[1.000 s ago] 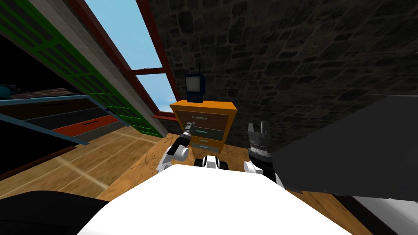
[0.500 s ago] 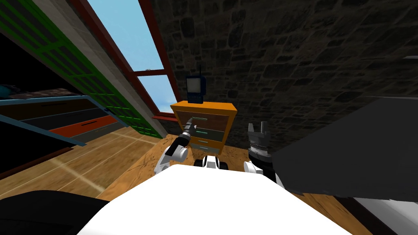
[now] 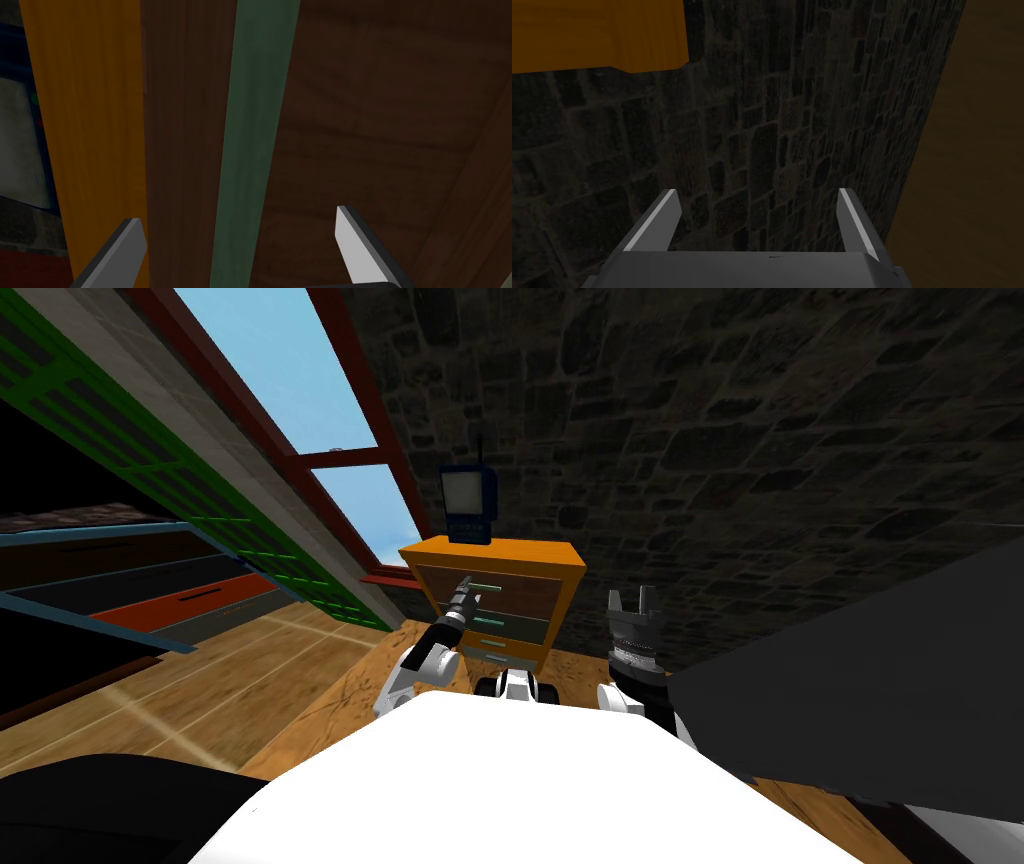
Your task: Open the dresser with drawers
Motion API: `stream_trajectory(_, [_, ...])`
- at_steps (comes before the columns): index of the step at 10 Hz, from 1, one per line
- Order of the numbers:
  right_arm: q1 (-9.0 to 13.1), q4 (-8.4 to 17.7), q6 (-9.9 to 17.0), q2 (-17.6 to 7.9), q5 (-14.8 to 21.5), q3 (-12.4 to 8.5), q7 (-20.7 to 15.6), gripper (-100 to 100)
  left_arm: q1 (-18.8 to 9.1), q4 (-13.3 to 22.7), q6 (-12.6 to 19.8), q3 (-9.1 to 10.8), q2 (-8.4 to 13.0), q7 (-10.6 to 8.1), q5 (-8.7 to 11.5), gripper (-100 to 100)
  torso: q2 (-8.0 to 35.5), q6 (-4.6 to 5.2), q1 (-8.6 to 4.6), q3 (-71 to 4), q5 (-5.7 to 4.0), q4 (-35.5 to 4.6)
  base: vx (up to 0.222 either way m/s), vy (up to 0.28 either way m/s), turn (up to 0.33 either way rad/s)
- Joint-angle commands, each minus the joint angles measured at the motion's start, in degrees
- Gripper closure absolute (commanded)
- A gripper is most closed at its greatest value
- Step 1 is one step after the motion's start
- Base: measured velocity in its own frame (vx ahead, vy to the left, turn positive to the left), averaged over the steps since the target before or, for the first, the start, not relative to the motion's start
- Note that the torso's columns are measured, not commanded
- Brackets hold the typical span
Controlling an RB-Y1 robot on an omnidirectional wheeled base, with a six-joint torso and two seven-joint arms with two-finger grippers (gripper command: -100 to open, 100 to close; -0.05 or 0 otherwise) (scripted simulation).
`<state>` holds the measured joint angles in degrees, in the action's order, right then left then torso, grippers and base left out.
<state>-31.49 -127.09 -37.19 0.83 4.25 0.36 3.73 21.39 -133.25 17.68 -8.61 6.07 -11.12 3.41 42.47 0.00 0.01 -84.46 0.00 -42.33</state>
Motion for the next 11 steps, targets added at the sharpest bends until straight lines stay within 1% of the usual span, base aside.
stream_trajectory(1, [0.0,0.0,0.0,0.0,0.0,0.0,0.0,0,0.69,-0.96,0.21,-0.28,0.32,-0.07,0.09,100,0.02,0.0,0.06,0.02,0.02,-0.01,-0.123,0.008,0.04])
stream_trajectory(4, [0.03,0.01,0.01,0.0,0.0,0.0,0.0,0,1.56,-2.19,0.49,-0.63,0.72,-0.15,0.21,100,0.02,0.01,0.02,0.03,0.02,-0.02,-0.185,0.021,0.016])
stream_trajectory(5, [0.03,0.01,0.01,0.0,0.0,0.0,0.0,0,1.29,-1.86,0.43,-0.51,0.63,-0.14,0.19,100,-0.18,0.0,-0.05,-0.1,-0.01,0.04,-0.084,0.005,0.002])
stream_trajectory(6, [0.02,0.01,0.01,0.0,0.0,0.0,0.0,0,0.93,-1.29,0.56,-0.25,0.31,-0.24,0.24,-100,-0.54,0.0,-0.08,-0.31,-0.02,0.14,0.058,0.003,-0.014])
stream_trajectory(9, [-0.03,0.0,-0.01,-0.01,0.0,-0.01,0.0,0,0.39,-0.42,0.7,0.13,0.08,-0.38,0.29,-100,-0.63,0.0,0.01,-0.39,0.01,0.18,0.169,0.0,-0.006])
stream_trajectory(10, [-0.03,0.0,-0.01,-0.01,0.0,-0.01,0.0,0,0.51,-0.64,0.66,0.01,0.13,-0.33,0.26,-100,-0.39,0.0,-0.01,-0.23,0.01,0.1,0.096,-0.003,0.0])
stream_trajectory(11, [-0.01,0.0,0.0,0.0,0.0,0.0,0.0,0,0.84,-2.25,1.96,0.13,0.13,-0.47,0.2,-100,0.11,0.0,-0.02,0.06,0.0,-0.03,0.117,-0.009,-0.018])
